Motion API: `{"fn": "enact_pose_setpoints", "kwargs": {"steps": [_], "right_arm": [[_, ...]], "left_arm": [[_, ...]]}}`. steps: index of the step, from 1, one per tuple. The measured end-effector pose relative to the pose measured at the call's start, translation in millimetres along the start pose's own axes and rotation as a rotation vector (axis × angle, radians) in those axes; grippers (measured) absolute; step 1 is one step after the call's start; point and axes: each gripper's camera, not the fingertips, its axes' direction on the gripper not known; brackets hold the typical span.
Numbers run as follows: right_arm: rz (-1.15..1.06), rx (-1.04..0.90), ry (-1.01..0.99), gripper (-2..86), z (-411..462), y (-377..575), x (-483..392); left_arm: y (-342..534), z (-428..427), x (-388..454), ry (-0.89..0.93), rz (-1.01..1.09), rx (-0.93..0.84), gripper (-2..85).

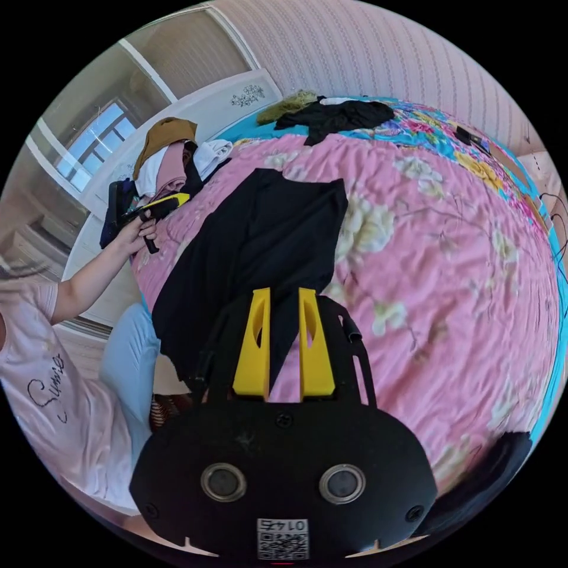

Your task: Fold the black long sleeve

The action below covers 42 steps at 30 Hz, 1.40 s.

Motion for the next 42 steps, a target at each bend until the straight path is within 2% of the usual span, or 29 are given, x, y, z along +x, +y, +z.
{"fn": "enact_pose_setpoints", "kwargs": {"steps": [4, 8, 11, 13, 15, 20, 23, 27, 31, 38, 42], "right_arm": [[0.046, -0.001, 0.053, 8.0, 26, -91, 32], [0.139, -0.024, 0.013, 9.6, 46, -140, 66], [0.172, -0.026, 0.056, 10.4, 58, -160, 79], [0.139, -0.1, -0.016, 6.6, 72, -170, 82], [0.093, -0.089, 0.03, 2.6, 63, -170, 75], [0.056, 0.014, 0.035, 0.8, -11, -177, 72], [0.084, 0.089, 0.057, 0.6, -64, -179, 66], [0.066, 0.146, 0.002, 0.4, -133, -144, 36], [-0.001, 0.13, -0.022, 0.3, -181, -61, -16], [0.068, 0.125, -0.141, 0.1, -201, 104, -78], [0.105, 0.081, -0.175, 0.0, -189, 190, -114]], "left_arm": [[-52, 51, -28, 0.038, -0.115, -0.056, 4.7], [-77, 87, -45, 0.033, -0.196, -0.111, 6.7], [-86, 111, -50, 0.046, -0.204, -0.179, 6.6], [-87, 126, -50, 0.068, -0.166, -0.255, 2.5], [-89, 128, -50, 0.054, -0.151, -0.282, 0.1], [-108, 104, -48, -0.007, -0.121, -0.217, -0.9], [-120, 71, -35, 0.021, -0.148, -0.047, -1.0], [-107, 17, 6, 0.033, -0.006, -0.025, -1.0], [-48, -39, 51, 0.05, 0.154, -0.055, -1.0], [80, -92, 101, 0.11, 0.166, -0.059, -1.0], [152, -101, 124, 0.128, 0.16, -0.131, -1.0]]}}
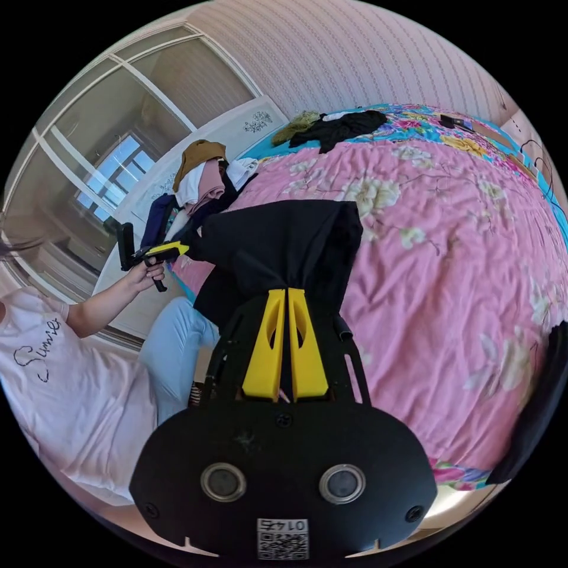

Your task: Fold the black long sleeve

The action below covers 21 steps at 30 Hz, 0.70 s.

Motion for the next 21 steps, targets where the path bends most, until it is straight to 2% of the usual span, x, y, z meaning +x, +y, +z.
{"fn": "enact_pose_setpoints", "kwargs": {"steps": [4, 7, 11, 17, 19, 21], "right_arm": [[0.022, -0.121, 0.025, -0.1, 20, 55, -16], [0.031, -0.164, 0.071, 0.2, 18, 73, -25], [0.071, -0.133, 0.038, 2.0, 13, 75, -31], [0.261, -0.083, -0.005, 11.0, 38, 68, -17], [0.316, -0.122, -0.085, 8.4, 59, 67, -6], [0.334, -0.113, -0.081, 2.5, 62, 71, -5]], "left_arm": [[47, 18, 25, -0.114, 0.027, -0.141, -0.7], [63, 18, 37, -0.11, 0.002, -0.173, 0.1], [72, 12, 56, -0.137, 0.044, -0.188, 2.7], [73, 12, 72, -0.169, 0.01, -0.18, 3.9], [70, 27, 77, -0.138, -0.018, -0.175, 3.7], [68, 45, 82, -0.152, -0.021, -0.202, 3.1]]}}
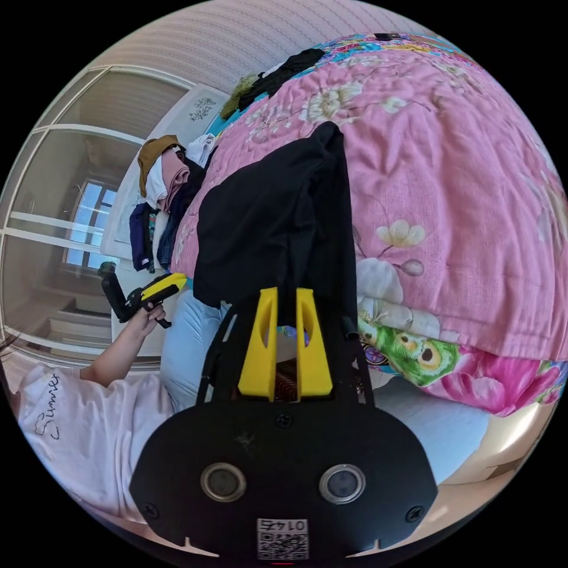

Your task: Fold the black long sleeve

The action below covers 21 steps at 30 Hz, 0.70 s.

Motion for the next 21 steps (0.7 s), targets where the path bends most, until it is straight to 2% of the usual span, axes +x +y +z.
{"fn": "enact_pose_setpoints", "kwargs": {"steps": [4, 11, 14, 16, 21], "right_arm": [[0.045, 0.07, 0.039, 0.8, -17, 28, -3], [0.108, 0.003, 0.077, 0.3, 28, 42, 9], [0.078, 0.053, 0.204, 0.0, 20, 52, -12], [-0.082, 0.124, 0.296, -0.2, 20, 51, -53], [-0.422, 0.06, 0.42, -0.3, 88, -6, -146]], "left_arm": [[-5, 38, 12, -0.115, 0.001, -0.129, -0.4], [-2, 38, 20, -0.08, -0.018, -0.129, -1.0], [5, 20, 30, -0.098, -0.01, -0.098, -1.0], [8, 5, 46, -0.096, 0.038, -0.021, -1.0], [-11, 18, 101, -0.053, 0.207, 0.056, -1.0]]}}
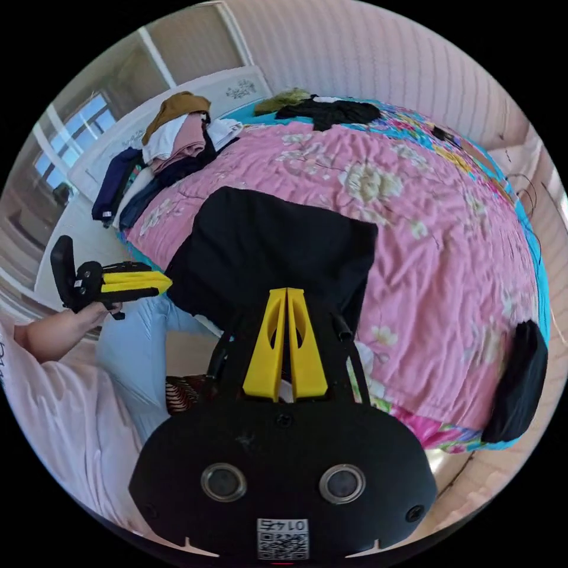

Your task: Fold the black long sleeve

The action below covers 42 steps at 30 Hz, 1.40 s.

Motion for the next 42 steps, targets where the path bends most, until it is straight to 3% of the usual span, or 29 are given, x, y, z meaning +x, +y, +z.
{"fn": "enact_pose_setpoints", "kwargs": {"steps": [5, 8, 12, 15, 20, 22, 27, 29, 31, 34, 39, 42], "right_arm": [[-0.144, -0.097, 0.09, -0.4, 69, -81, -51], [-0.137, -0.355, 0.166, -0.6, 159, -93, -54], [-0.149, -0.35, 0.195, -0.9, 178, -88, -60], [-0.188, -0.388, 0.125, -0.9, 159, -96, -56], [-0.124, -0.248, 0.142, -0.7, 133, -121, -37], [-0.122, -0.377, 0.157, -0.6, 182, -123, -22], [-0.009, -0.262, 0.088, -0.5, 163, -115, 10], [0.05, -0.136, 0.026, -0.3, 126, -97, 26], [0.176, 0.147, -0.053, 0.0, 55, -36, 48], [0.319, 0.311, -0.051, 1.4, -2, 63, 70], [0.579, 0.296, -0.049, 14.0, -17, 180, 103], [0.631, 0.267, -0.051, 16.6, -13, 206, 120]], "left_arm": [[-29, 37, 38, -0.068, 0.112, -0.021, -1.0], [-31, 77, 45, -0.062, 0.129, -0.186, -1.0], [-23, 84, 45, -0.022, 0.128, -0.119, -1.0], [-29, 82, 45, 0.043, 0.127, -0.18, -1.0], [-38, 75, 48, 0.053, 0.115, -0.115, -1.0], [-42, 99, 44, 0.033, 0.109, -0.21, -1.0], [-44, 101, 32, 0.117, 0.033, -0.19, -1.0], [-46, 97, 29, 0.139, 0.007, -0.205, -1.0], [-47, 81, 23, 0.159, -0.037, -0.144, -0.9], [-58, 65, 11, 0.186, -0.069, -0.089, -0.7], [-104, 52, -4, 0.209, -0.056, -0.014, 2.9], [-141, 54, -4, 0.161, -0.022, -0.011, 5.1]]}}
